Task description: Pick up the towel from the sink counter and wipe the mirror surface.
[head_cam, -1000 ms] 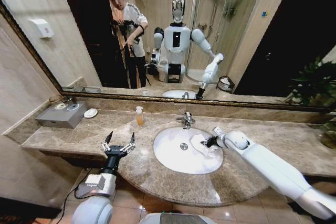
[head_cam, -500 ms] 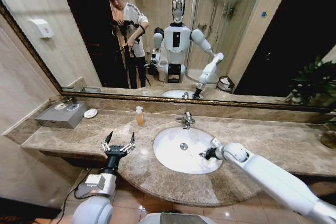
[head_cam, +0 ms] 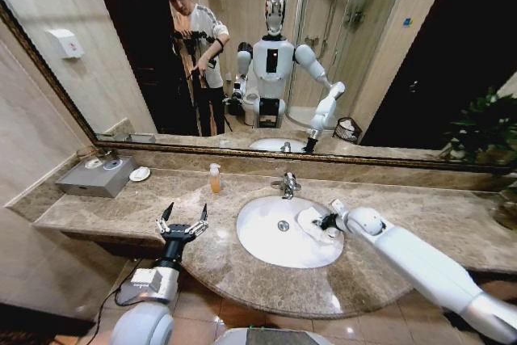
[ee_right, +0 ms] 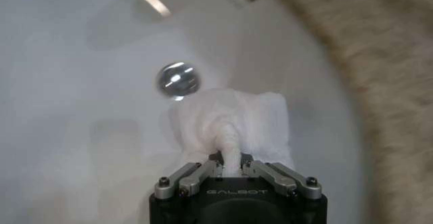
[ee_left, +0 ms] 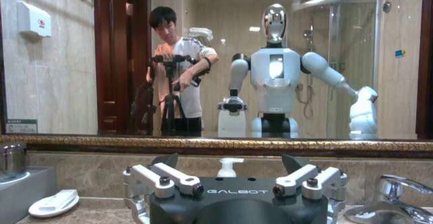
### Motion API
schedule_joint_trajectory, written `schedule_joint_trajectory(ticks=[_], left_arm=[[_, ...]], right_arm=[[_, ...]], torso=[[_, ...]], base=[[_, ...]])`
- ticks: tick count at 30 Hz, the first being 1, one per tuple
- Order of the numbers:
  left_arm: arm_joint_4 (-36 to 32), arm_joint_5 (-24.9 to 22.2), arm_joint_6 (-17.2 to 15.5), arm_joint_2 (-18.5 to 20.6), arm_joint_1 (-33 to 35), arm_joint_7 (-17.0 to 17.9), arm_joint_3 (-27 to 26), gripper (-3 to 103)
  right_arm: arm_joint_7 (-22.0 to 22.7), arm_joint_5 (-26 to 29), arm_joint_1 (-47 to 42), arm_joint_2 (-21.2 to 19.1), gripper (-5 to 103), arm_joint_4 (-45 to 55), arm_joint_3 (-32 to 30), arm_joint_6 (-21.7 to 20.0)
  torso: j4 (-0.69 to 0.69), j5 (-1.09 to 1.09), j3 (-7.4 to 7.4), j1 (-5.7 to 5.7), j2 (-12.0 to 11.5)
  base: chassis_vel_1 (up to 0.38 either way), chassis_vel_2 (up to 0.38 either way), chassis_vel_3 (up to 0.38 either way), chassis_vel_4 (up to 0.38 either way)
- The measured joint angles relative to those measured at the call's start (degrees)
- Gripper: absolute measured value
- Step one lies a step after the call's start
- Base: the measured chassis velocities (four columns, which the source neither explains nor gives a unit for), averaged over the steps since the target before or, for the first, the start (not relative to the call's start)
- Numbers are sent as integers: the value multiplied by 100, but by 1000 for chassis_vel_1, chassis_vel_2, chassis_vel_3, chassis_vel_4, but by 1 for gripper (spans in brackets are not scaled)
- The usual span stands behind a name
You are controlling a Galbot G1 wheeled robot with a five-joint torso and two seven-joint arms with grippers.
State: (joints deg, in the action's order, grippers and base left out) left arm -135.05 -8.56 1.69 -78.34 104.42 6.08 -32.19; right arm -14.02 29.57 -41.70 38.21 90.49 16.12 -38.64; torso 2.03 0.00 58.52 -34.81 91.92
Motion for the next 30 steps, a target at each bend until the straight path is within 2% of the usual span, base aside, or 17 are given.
schedule_joint_trajectory(ticks=[6,8,10,14,19,23,26,30], left_arm=[[0,0,0,0,0,0,1,100],[0,0,0,0,0,0,0,100],[0,0,0,0,0,0,0,100],[0,0,0,0,0,0,1,100],[0,0,0,0,0,0,1,100],[0,0,0,0,0,0,0,100],[0,0,0,0,0,-1,1,100],[0,0,0,0,0,0,1,100]], right_arm=[[236,232,-223,-185,11,853,243,-182],[314,281,-147,-172,11,861,300,-194],[514,380,93,-74,11,615,356,-206],[465,217,395,112,11,-120,251,-45],[410,96,370,123,11,-323,88,105],[508,103,-47,-10,11,111,38,57],[722,251,-627,-156,11,772,39,-60],[796,347,-757,-229,11,1125,53,-134]], torso=[[1,-2,0,1,0],[3,-1,0,1,0],[4,0,0,0,0],[4,1,0,0,0],[6,0,0,0,0],[0,-1,0,0,0],[1,1,0,0,0],[1,-1,0,1,0]], base=[[0,0,0,0],[0,0,0,0],[0,0,0,0],[0,0,0,0],[0,0,0,0],[0,0,0,0],[0,0,0,0],[0,0,0,0]])
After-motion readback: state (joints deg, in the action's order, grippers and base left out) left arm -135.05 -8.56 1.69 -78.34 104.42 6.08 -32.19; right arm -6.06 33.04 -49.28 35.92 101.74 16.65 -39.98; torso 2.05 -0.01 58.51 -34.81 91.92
